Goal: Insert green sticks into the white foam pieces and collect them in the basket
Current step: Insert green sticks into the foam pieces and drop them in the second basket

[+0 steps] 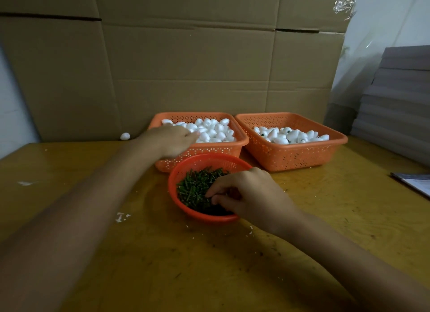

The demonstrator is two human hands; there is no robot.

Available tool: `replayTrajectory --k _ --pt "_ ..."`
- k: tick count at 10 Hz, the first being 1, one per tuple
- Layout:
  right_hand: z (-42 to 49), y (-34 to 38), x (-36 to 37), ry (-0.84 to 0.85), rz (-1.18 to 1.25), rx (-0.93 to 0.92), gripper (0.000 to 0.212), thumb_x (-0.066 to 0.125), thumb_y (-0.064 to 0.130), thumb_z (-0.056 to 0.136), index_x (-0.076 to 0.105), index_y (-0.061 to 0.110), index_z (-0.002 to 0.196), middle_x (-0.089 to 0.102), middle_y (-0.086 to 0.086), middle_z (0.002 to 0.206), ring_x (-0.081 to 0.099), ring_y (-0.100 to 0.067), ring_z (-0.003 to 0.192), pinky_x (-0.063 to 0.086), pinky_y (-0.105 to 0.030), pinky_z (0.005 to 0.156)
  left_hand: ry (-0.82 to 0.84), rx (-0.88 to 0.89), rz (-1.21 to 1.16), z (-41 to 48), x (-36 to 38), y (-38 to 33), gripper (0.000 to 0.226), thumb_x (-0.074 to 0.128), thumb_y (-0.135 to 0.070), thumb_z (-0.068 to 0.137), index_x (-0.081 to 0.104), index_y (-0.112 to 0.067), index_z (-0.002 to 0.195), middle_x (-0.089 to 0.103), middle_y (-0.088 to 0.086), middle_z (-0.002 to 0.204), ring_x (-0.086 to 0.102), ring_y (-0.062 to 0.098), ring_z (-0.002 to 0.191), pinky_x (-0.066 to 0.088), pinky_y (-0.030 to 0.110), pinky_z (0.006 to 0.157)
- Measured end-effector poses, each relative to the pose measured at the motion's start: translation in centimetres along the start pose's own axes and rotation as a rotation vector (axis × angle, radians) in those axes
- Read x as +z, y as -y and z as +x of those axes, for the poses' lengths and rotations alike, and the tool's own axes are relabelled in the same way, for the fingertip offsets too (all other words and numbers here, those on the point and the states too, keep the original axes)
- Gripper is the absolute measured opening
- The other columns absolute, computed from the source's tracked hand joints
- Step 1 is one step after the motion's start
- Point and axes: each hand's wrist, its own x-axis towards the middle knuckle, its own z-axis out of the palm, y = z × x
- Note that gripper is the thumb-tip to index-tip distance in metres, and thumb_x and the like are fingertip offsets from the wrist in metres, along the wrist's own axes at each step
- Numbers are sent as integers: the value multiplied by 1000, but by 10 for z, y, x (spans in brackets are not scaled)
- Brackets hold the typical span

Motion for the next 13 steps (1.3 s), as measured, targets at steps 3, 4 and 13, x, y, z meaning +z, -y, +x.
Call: replayTrajectory --k 3,4,13 --pt "0 -1 2 -46 -32 -18 17 75 27 94 78 36 108 77 18 106 69 -3 95 59 -35 80 144 -156 -130 22 4 0 74 29 -59 110 63 1 137 61 24 141 53 41 135 38 47 117" --pt "0 -2 2 -46 -27 -16 17 75 26 94 78 36 109 77 18 106 69 -3 96 59 -35 81 181 -165 -116 24 5 -4 74 25 -57 111 56 1 144 54 24 150 46 40 142 35 43 115" --pt "0 -8 5 -205 -52 -7 16 75 27 95 77 33 110 76 17 101 68 -3 89 58 -33 75 -651 152 -831 -34 33 21 30 93 -13 73 67 -26 71 77 -8 82 76 11 76 63 48 84"
